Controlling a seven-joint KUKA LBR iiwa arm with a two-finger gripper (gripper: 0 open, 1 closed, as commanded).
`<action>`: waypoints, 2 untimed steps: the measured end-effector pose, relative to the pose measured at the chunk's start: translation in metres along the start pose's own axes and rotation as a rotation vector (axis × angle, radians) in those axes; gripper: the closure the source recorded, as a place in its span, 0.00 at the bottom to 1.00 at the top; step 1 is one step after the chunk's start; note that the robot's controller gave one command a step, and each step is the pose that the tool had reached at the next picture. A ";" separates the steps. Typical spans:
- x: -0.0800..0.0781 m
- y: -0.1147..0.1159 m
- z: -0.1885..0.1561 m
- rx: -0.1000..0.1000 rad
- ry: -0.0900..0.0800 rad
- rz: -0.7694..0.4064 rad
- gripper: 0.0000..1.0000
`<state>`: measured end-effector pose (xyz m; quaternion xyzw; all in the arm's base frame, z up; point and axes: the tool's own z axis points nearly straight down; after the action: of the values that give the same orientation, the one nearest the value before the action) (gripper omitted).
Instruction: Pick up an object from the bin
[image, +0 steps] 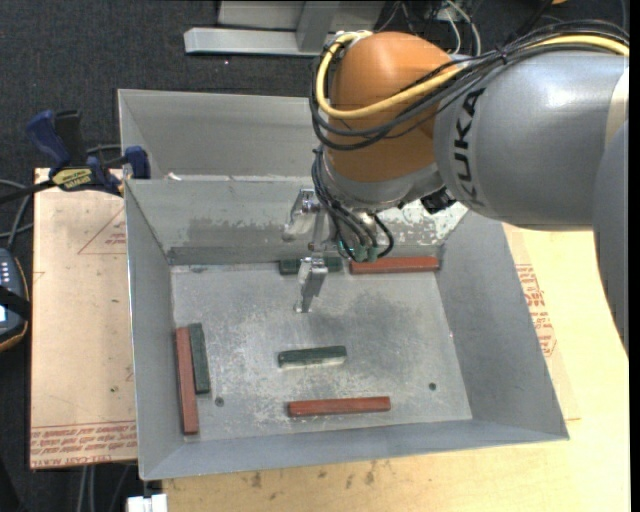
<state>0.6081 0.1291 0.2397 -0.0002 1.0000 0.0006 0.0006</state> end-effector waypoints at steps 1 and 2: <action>0.017 -0.015 0.053 -0.001 -0.005 -0.047 0.00; 0.049 -0.037 0.153 0.000 0.001 -0.255 1.00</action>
Offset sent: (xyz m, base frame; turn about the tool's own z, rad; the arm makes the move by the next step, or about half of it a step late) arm -0.0486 -0.0373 -0.1527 -0.2576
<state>0.5596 0.0924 0.0864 -0.1275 0.9918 0.0008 0.0004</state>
